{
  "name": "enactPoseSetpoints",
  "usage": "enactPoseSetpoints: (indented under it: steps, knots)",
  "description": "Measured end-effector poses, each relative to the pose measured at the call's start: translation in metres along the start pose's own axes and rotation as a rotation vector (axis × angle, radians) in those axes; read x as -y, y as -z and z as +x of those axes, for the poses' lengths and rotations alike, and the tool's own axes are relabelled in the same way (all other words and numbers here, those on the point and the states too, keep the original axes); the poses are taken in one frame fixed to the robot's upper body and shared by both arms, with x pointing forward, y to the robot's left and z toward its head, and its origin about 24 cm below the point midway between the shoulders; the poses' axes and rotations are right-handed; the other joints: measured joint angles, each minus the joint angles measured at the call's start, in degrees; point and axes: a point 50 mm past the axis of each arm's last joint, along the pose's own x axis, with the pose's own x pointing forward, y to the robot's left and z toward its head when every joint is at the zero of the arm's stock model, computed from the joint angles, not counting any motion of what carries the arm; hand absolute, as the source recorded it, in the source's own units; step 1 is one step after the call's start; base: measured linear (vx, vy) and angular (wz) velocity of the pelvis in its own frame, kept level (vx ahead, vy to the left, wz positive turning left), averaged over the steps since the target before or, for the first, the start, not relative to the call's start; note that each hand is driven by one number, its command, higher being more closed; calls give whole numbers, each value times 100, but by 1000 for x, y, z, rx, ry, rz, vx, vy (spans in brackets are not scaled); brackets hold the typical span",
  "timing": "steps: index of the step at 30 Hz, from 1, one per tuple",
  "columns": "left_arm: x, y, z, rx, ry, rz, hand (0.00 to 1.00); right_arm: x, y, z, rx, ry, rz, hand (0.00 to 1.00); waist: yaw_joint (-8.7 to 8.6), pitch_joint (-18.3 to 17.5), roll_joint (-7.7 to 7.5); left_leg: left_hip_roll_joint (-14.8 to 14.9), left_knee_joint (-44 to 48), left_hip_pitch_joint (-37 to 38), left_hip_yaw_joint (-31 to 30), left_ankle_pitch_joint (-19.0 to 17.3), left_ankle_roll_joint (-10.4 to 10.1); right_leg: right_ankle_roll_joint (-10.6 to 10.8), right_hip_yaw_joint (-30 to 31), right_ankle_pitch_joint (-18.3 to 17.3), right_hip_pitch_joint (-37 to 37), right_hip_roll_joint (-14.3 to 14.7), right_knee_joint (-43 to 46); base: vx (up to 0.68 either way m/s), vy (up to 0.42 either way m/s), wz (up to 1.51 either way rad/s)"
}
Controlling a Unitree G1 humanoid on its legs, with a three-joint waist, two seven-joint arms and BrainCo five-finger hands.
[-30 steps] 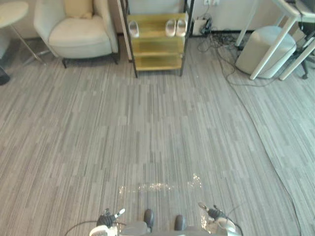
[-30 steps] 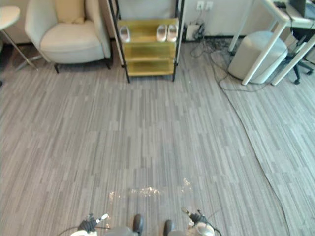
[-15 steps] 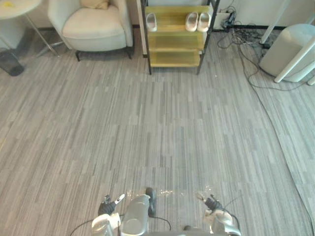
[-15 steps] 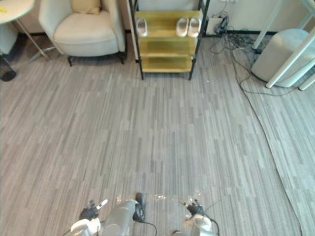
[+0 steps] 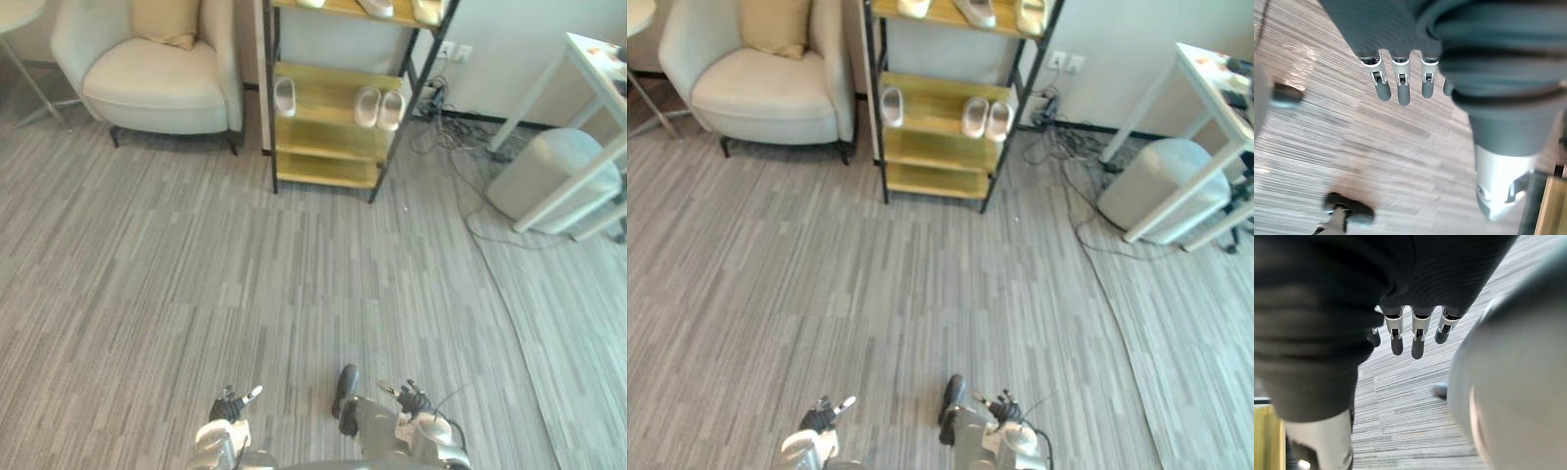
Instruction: Organize the slippers on the shoe rack
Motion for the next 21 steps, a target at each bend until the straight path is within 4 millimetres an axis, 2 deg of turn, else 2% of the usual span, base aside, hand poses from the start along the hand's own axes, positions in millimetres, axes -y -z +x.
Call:
enactPoseSetpoints:
  steps: [1,2,3,4,5,6,8,9,11,12,13,14,15,16,17,19,20,21]
  knots:
    - [0,0,0,0,-2,2,0,-1,-1,0,3,-1,2,0,-9,1,77,126,494,-183,-119,54,-87,-50,-75,-116,102,71,-4,563,-330,14]
    - [-1,3,-1,-11,-13,-24,0,-1,-2,0,8,-5,-4,0,-19,29,214,358,1816,-734,-392,384,-193,-122,-112,-306,386,309,-108,570,-274,-7]
    - [-2,9,-3,-27,-24,-51,0,-3,-2,0,8,-10,-5,0,19,60,266,532,3122,-1308,-591,730,-242,-197,-68,-437,738,510,-285,577,-231,-16]
    - [-4,8,-3,-18,-29,-61,0,-5,-1,0,3,-12,-2,0,34,89,281,596,3626,-1515,-607,700,-275,-244,-65,-488,917,588,-367,555,-161,-25]
    - [-6,3,-2,0,-35,-61,0,-11,2,-1,-7,-26,11,0,72,181,236,670,4481,-2000,-526,516,-331,-322,-1,-636,1442,725,-576,527,-133,-21]
    - [-8,-2,-2,24,-38,-60,0,-17,3,-2,-11,-36,16,0,119,225,166,615,4682,-2367,-436,372,-280,-336,40,-731,1792,739,-748,505,-138,-18]
    - [-9,-10,-1,58,-34,-52,0,-22,7,-3,-26,-51,10,0,209,212,48,475,4330,-2893,-131,162,-137,-296,186,-792,2179,727,-1046,482,-109,-30]
    - [-6,-15,-1,79,-25,-62,0,-23,6,-3,-24,-53,10,0,310,224,35,350,3636,-3206,76,42,-40,-251,317,-791,2466,720,-1250,499,-45,-48]
    - [-1,-17,-2,91,-18,-75,0,-26,2,-2,-16,-57,11,0,351,240,25,66,2316,-3474,246,95,12,-144,437,-843,2732,640,-1485,466,74,-38]
    - [-1,-17,-2,90,-20,-84,0,-25,1,-2,-12,-55,9,0,375,241,16,-182,1237,-3535,266,399,91,0,529,-945,2926,547,-1617,609,207,-41]
    - [1,-16,-2,87,-18,-97,0,-24,1,-1,-11,-51,5,0,425,236,17,-289,479,-3524,268,723,106,123,630,-1079,3067,490,-1649,604,239,-45]
    - [0,-15,-2,85,-19,-100,0,-24,1,-1,-13,-48,4,0,456,218,43,-307,254,-3506,262,1000,136,191,714,-1198,3134,468,-1650,527,260,-54]
    - [0,-14,-2,81,-19,-99,0,-24,4,-2,-20,-44,3,0,521,139,7,-381,279,-3369,355,1537,250,289,859,-1393,3278,349,-1616,441,218,-46]
    - [-5,-14,-2,83,-28,-91,0,-29,8,-4,-30,-53,4,0,552,60,-175,-471,419,-3375,518,1458,390,311,928,-1506,3307,196,-1542,591,229,-42]
    - [-7,-16,-2,87,-34,-86,0,-31,12,-5,-40,-59,6,0,566,-1,-298,-541,502,-3375,573,1270,427,292,975,-1521,3226,77,-1367,592,197,-40]
    - [-9,-16,-1,88,-37,-80,0,-33,12,-6,-39,-70,-10,0,630,-28,-374,-565,720,-3179,734,941,536,401,1037,-1530,2857,-101,-215,618,232,-32]
    - [-10,-15,-1,76,-33,-59,0,-32,14,-6,-43,-69,-15,0,609,-10,-372,-637,804,-2852,746,654,591,755,1070,-1392,2332,-301,1285,525,218,-7]
    - [-9,-13,0,59,-29,-46,0,-31,17,-7,-50,-70,-21,0,557,16,-337,-688,817,-2501,726,443,598,892,1129,-1367,1885,-387,2537,513,193,6]
